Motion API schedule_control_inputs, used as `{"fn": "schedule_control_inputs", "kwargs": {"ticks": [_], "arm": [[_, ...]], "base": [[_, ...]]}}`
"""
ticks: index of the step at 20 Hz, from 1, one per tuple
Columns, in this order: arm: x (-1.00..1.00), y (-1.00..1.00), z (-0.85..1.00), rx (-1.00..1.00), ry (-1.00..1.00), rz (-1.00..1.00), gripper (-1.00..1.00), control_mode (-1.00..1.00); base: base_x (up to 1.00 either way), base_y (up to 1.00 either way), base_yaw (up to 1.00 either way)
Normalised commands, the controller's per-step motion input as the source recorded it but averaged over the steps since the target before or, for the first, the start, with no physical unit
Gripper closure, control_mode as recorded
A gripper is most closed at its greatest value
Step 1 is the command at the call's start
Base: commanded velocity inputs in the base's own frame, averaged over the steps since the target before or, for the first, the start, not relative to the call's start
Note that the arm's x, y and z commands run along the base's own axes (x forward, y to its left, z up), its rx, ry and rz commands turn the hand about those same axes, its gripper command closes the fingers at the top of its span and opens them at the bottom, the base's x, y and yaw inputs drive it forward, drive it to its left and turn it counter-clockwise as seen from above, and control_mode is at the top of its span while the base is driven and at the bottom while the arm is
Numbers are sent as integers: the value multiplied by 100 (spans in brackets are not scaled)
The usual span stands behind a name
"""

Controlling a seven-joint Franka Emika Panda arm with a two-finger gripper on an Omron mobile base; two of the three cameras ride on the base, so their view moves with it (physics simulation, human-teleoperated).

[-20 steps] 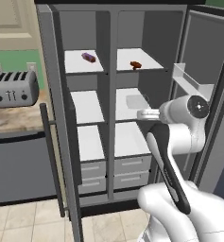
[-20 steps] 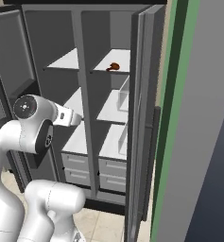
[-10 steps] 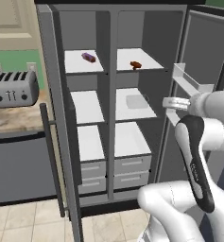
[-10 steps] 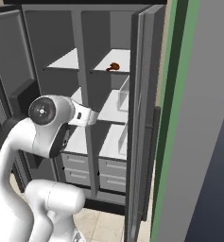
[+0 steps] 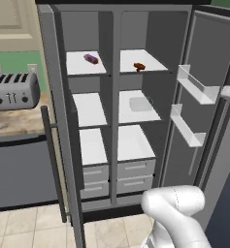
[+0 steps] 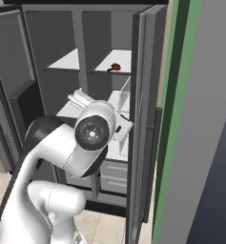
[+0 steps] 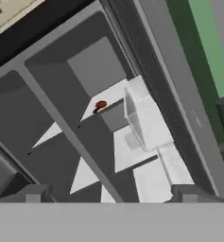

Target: Pick up the frozen chicken drumstick from the freezer, place it on any shelf in the fridge, and close the fridge and freezer doors when done.

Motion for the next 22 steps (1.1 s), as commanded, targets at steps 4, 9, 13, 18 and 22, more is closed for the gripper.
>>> {"fn": "schedule_control_inputs", "kwargs": {"ticks": [4, 9, 13, 18, 22], "arm": [[-19, -100, 15, 29, -18, 0, -100, -100], [24, -78, 0, 25, -10, 0, -100, -100], [58, -58, 0, 22, -8, 1, -100, -100], [57, -54, -1, 19, -11, 5, -100, -100], [58, -40, -12, 16, -6, 8, -100, -100]], "base": [[0, 0, 0], [0, 0, 0], [0, 0, 0], [0, 0, 0], [0, 0, 0]]}}
